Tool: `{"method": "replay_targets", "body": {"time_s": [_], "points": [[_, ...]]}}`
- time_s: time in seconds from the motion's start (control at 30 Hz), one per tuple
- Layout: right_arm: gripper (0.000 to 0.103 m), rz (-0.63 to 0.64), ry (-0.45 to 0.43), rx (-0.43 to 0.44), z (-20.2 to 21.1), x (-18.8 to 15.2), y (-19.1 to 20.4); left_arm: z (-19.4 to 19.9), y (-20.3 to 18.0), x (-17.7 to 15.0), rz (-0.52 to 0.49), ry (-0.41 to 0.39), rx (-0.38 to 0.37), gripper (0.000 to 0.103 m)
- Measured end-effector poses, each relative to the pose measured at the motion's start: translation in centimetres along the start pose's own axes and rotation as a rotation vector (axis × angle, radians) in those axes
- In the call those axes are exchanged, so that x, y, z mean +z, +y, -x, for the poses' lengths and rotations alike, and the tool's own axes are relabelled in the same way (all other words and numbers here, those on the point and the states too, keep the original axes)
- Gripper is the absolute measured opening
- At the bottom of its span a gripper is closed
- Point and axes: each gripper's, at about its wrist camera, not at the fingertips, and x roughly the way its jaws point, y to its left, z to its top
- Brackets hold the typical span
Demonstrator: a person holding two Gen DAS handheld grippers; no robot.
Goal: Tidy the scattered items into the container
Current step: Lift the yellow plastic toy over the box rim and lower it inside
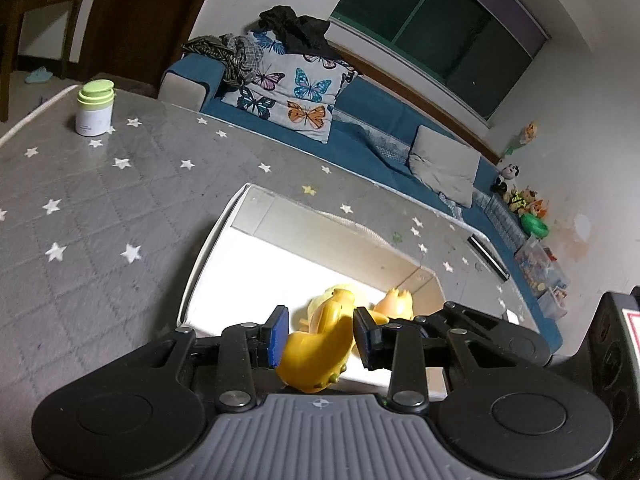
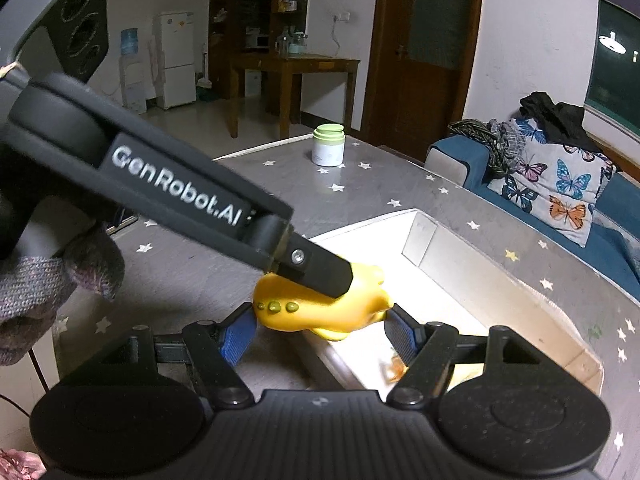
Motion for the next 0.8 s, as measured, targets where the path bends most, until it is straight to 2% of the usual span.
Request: {"method": "replay_targets", "body": {"time_s": [0.33,0.8], "points": [[0.071,0.002,0.056,0.015,-3.2,0.8,-3.4,-4.4,-0.2,2.4,0.001,0.043,-0.013,0.036],[0.071,0.002,0.145,0.077,-7.8,1.6,-7.0,-8.6,2.0,3.9,0.044,0.089,0.036,0.036]]}}
